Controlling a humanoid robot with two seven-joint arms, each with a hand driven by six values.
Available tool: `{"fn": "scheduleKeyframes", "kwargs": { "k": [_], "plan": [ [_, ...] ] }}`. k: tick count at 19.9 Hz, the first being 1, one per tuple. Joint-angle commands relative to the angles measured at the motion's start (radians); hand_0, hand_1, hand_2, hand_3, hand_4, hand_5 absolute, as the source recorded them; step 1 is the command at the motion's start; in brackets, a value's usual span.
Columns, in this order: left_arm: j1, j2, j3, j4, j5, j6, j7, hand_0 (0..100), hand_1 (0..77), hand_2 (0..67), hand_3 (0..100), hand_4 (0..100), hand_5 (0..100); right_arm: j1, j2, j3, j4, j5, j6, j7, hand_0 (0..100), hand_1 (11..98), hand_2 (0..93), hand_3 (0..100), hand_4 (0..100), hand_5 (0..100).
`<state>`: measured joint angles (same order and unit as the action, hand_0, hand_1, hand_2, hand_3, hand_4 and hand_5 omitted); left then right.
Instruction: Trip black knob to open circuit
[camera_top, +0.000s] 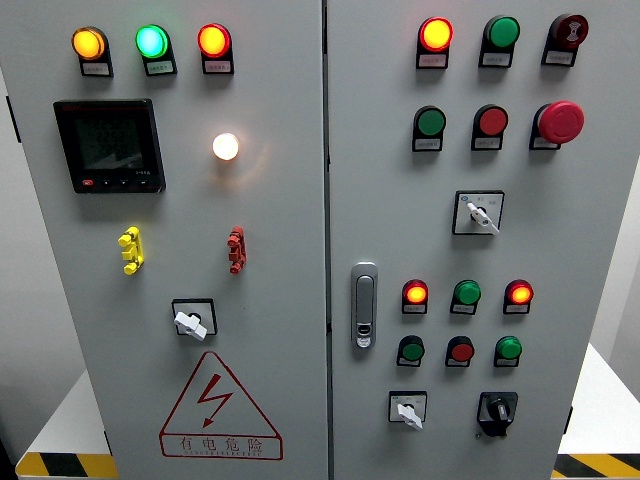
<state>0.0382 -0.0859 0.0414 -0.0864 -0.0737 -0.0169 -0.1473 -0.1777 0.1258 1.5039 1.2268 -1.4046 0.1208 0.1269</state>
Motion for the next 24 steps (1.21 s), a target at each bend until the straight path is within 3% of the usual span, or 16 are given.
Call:
{"fn": "scheduleKeyframes", "kwargs": {
  "k": [1,3,4,8,10,12,13,14,15,17,19,20,24],
  "plan": [
    [0.0,0.0,0.0,-0.001,0.0,0.0,0.0,0,3.5,12.7,21,7,2,0.001,0.0,-0.007,0.1,-0.001,-0.024,-0.006,77,43.0,4.1,35,33,50],
    [0.0,0.0,0.0,0.0,0.0,0.0,0.0,0,3.6,12.7,21,7,2,0.003,-0.0092,-0.007,0.17,-0.001,-0.035,-0.026,78,43.8,4.3,37,37,54],
    [0.0,0.0,0.0,0.0,0.0,0.0,0.0,0,3.6,12.7,21,7,2,0.003,-0.0092,-0.007,0.207,-0.002,-0.035,-0.039,78,44.1,4.4,39,40,56],
    [0.0,0.0,0.0,-0.001,0.0,0.0,0.0,0,3.6,12.7,21,7,2,0.021,-0.0046,-0.005,0.27,-0.016,-0.035,-0.053,79,44.3,4.5,47,49,63],
    [0.0,0.0,-0.001,-0.001,0.0,0.0,0.0,0,3.5,12.7,21,7,2,0.047,0.0,0.009,0.283,-0.016,-0.035,-0.067,80,44.5,4.5,56,59,70],
    [0.0,0.0,0.0,0.0,0.0,0.0,0.0,0,3.5,12.7,21,7,2,0.078,0.0,0.01,0.286,-0.016,-0.036,-0.082,80,44.8,4.5,60,62,73],
    [0.0,0.0,0.0,0.0,0.0,0.0,0.0,0,3.5,12.7,21,7,2,0.089,-0.0046,0.01,0.287,-0.016,-0.036,-0.087,80,44.9,4.4,63,66,74],
    [0.0,0.0,-0.001,0.0,0.0,0.0,0.0,0,3.5,12.7,21,7,2,0.105,-0.0031,0.01,0.293,-0.017,-0.038,-0.09,81,44.9,4.4,64,67,75],
    [0.0,0.0,0.0,0.0,0.0,0.0,0.0,0,3.5,12.7,21,7,2,0.121,-0.0016,0.007,0.298,-0.02,-0.05,-0.098,81,44.9,4.2,67,69,76],
    [0.0,0.0,0.0,-0.001,0.0,0.0,0.0,0,3.5,12.7,21,7,2,0.151,-0.0046,-0.008,0.301,-0.042,-0.087,-0.107,81,44.8,4.2,70,72,79],
    [0.0,0.0,0.0,-0.001,0.0,0.0,0.0,0,3.5,12.7,21,7,2,0.182,-0.0062,-0.016,0.303,-0.053,-0.092,-0.112,81,44.9,4.1,73,75,82],
    [0.0,0.0,0.0,-0.001,0.0,0.0,0.0,0,3.5,12.7,21,7,2,0.191,-0.0016,-0.022,0.304,-0.056,-0.092,-0.118,82,45.0,4.1,75,76,83],
    [0.0,0.0,-0.001,-0.001,0.0,0.0,0.0,0,3.5,12.7,21,7,2,0.205,0.0,-0.042,0.304,-0.071,-0.092,-0.124,82,44.9,4.1,79,79,87]
  ]
}}
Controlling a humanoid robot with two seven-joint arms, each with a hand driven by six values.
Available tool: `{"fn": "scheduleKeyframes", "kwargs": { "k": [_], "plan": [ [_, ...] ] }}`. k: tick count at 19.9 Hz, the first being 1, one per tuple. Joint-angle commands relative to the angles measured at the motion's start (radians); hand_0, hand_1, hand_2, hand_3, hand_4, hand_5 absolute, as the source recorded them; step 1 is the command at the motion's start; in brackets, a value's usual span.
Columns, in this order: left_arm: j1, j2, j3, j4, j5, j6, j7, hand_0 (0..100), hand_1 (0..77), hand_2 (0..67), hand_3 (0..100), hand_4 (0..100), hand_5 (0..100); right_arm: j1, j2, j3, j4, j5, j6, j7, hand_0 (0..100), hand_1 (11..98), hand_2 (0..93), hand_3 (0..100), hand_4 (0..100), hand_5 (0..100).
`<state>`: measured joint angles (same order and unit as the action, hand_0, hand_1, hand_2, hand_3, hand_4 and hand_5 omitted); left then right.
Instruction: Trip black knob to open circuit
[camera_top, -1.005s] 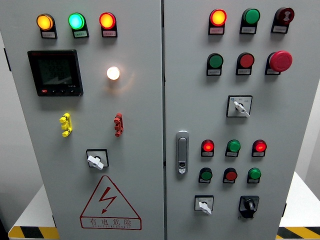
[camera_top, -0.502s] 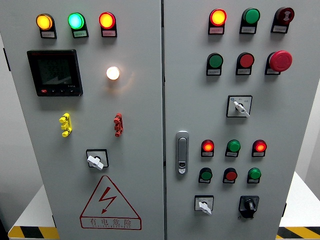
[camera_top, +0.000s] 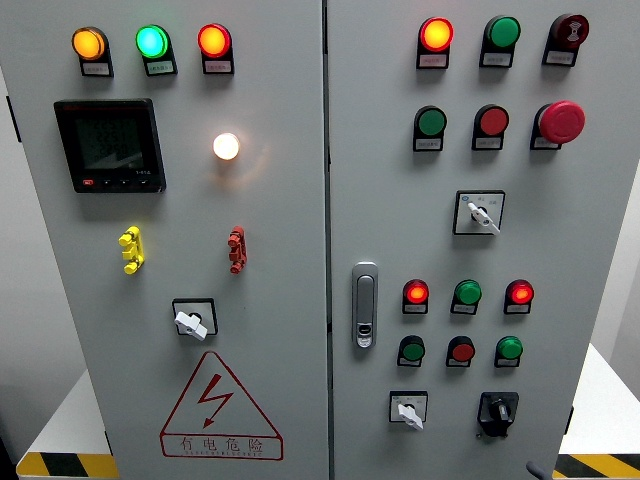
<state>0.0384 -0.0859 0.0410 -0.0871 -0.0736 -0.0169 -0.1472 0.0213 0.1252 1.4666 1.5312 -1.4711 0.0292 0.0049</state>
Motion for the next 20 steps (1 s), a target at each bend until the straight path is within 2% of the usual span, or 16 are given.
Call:
{"fn": "scheduleKeyframes", "kwargs": {
  "k": [1,12,20],
  "plan": [
    [0.0,0.0,0.0,0.001,0.0,0.0,0.0,0,3.5,12.7,21,7,2,0.017,0.0006,-0.006,0.0,-0.005,0.0,-0.002,82,44.8,4.1,79,79,87],
    [0.0,0.0,0.0,0.0,0.0,0.0,0.0,0,3.5,12.6,21,7,2,0.083,0.0006,-0.002,-0.052,-0.006,0.0,-0.005,83,44.6,3.9,80,79,88],
    [0.0,0.0,0.0,0.001,0.0,0.0,0.0,0,3.4,12.6,21,7,2,0.15,0.0006,0.009,-0.111,-0.006,-0.002,-0.005,84,44.1,3.8,80,78,88]
  ]
}}
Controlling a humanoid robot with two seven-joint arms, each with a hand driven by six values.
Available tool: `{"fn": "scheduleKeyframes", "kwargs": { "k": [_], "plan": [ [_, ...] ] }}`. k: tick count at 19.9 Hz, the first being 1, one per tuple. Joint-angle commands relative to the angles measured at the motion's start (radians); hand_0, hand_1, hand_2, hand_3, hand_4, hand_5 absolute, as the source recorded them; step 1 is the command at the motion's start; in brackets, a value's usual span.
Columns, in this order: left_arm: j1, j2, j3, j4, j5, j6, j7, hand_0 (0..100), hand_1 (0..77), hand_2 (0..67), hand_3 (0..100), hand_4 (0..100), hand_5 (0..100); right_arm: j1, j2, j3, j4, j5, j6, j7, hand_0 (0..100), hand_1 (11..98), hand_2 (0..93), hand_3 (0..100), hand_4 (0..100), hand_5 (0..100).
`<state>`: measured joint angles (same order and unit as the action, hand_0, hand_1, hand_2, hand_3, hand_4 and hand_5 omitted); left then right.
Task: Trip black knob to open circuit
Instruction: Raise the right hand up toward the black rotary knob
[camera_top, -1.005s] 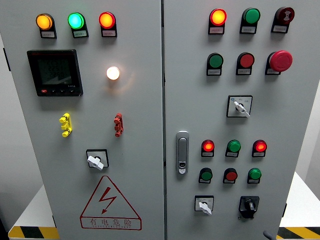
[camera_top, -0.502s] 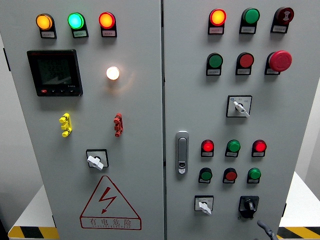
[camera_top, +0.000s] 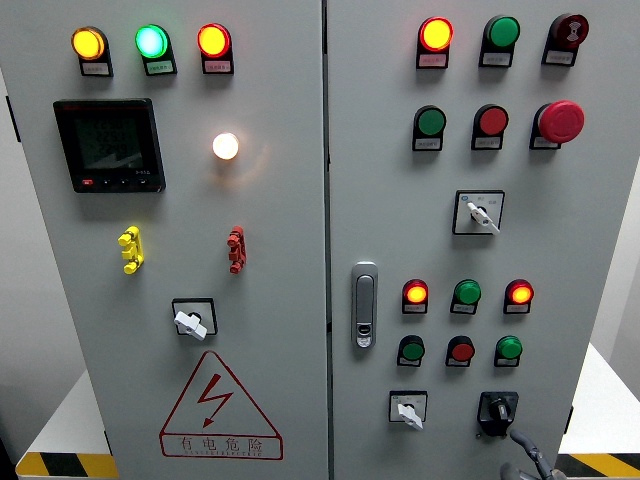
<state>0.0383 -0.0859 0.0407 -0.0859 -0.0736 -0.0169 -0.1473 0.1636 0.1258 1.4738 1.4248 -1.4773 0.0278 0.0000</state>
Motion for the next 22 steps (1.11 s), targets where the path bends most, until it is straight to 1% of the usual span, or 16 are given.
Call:
{"fn": "scheduleKeyframes", "kwargs": {
  "k": [1,6,7,10,11,12,13,16,17,22],
  "plan": [
    [0.0,0.0,-0.001,0.0,0.0,0.0,0.0,0,3.4,12.6,21,7,2,0.008,0.0,0.0,-0.004,0.0,0.0,0.0,84,44.1,3.8,80,78,88],
    [0.0,0.0,0.001,0.0,0.0,0.0,0.0,0,3.4,12.6,21,7,2,0.008,0.0,-0.003,-0.004,0.0,0.0,-0.001,84,43.8,3.8,79,78,88],
    [0.0,0.0,0.001,0.0,0.0,0.0,0.0,0,3.4,12.6,21,7,2,0.008,0.0015,-0.004,-0.003,0.0,0.0,0.0,84,43.7,3.8,79,78,88],
    [0.0,0.0,0.001,0.0,0.0,0.0,0.0,0,3.3,12.6,21,7,2,0.008,0.0015,-0.009,-0.003,0.0,0.0,-0.002,84,43.7,3.9,80,78,88],
    [0.0,0.0,-0.001,0.0,0.0,0.0,0.0,0,3.3,12.6,21,7,2,0.008,0.003,-0.01,-0.003,0.0,0.0,-0.002,84,43.6,3.9,80,78,88],
    [0.0,0.0,0.001,0.0,0.0,0.0,0.0,0,3.4,12.6,21,7,2,0.01,0.003,-0.01,-0.003,0.0,0.0,-0.005,84,43.6,4.0,80,78,88],
    [0.0,0.0,0.001,-0.002,0.0,0.0,0.0,0,3.4,12.7,21,7,2,0.014,0.0076,-0.01,-0.003,0.0,0.0,-0.008,84,43.6,4.0,80,78,88],
    [0.0,0.0,0.001,-0.002,0.0,0.0,0.0,0,3.4,12.7,21,7,2,0.04,0.0076,-0.01,-0.017,0.0,0.0,-0.009,84,43.6,4.1,79,77,88],
    [0.0,0.0,0.001,0.0,0.0,0.0,0.0,0,3.4,12.7,21,7,2,0.042,0.0092,-0.01,-0.017,0.0,0.0,-0.009,84,43.5,4.1,80,77,88],
    [0.0,0.0,0.001,0.0,0.0,0.0,0.0,0,3.3,12.6,21,7,2,0.034,0.0092,-0.013,-0.014,0.0,-0.005,-0.009,84,43.5,4.2,80,77,87]
  ]
}}
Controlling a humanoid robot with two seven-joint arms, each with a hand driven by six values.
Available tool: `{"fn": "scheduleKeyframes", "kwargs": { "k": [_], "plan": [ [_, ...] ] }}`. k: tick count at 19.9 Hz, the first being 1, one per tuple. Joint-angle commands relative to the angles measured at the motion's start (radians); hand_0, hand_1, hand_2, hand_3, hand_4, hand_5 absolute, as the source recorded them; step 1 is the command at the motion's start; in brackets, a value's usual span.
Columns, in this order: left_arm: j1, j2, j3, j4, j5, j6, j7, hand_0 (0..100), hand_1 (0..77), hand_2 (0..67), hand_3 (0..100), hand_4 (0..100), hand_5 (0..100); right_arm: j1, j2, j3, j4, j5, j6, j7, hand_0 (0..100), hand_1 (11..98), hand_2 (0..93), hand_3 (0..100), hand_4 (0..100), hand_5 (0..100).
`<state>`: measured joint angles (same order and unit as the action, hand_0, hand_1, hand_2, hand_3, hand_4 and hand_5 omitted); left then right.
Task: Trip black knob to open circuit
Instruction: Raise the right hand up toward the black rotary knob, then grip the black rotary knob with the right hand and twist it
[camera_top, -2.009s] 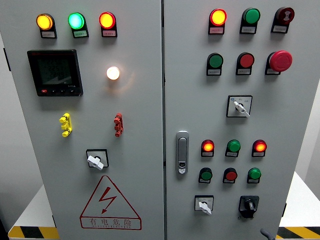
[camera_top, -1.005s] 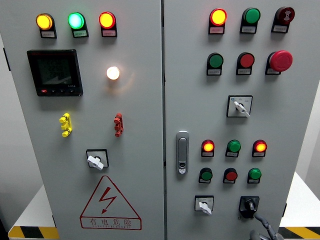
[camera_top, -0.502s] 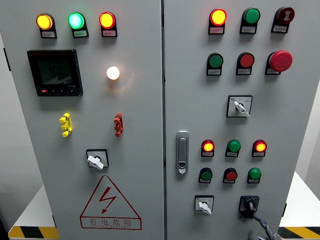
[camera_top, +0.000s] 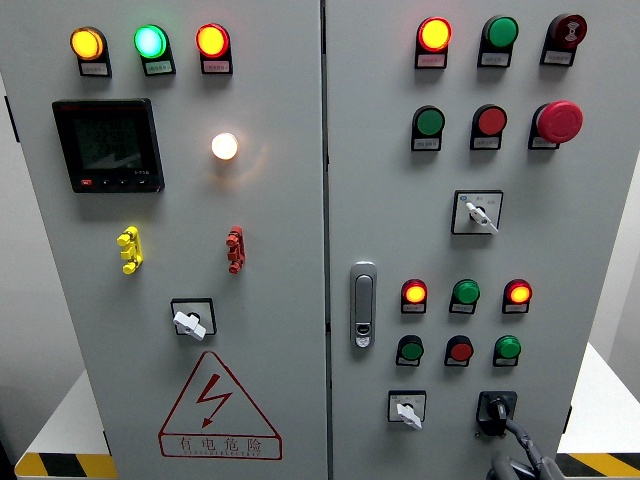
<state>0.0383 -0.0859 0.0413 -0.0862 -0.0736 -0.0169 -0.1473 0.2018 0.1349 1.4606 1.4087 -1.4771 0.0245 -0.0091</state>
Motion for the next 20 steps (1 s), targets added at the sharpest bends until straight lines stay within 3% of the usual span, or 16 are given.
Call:
{"fn": "scheduleKeyframes", "kwargs": {
  "k": [1,20],
  "plan": [
    [0.0,0.0,0.0,-0.001,0.0,0.0,0.0,0,3.3,12.6,21,7,2,-0.004,0.0,-0.002,0.003,0.0,-0.003,0.0,84,43.5,4.3,80,77,87],
    [0.0,0.0,0.0,0.0,0.0,0.0,0.0,0,3.5,12.7,21,7,2,-0.002,0.0,-0.04,0.006,0.0,-0.006,-0.017,84,43.3,4.6,81,77,88]
  ]
}}
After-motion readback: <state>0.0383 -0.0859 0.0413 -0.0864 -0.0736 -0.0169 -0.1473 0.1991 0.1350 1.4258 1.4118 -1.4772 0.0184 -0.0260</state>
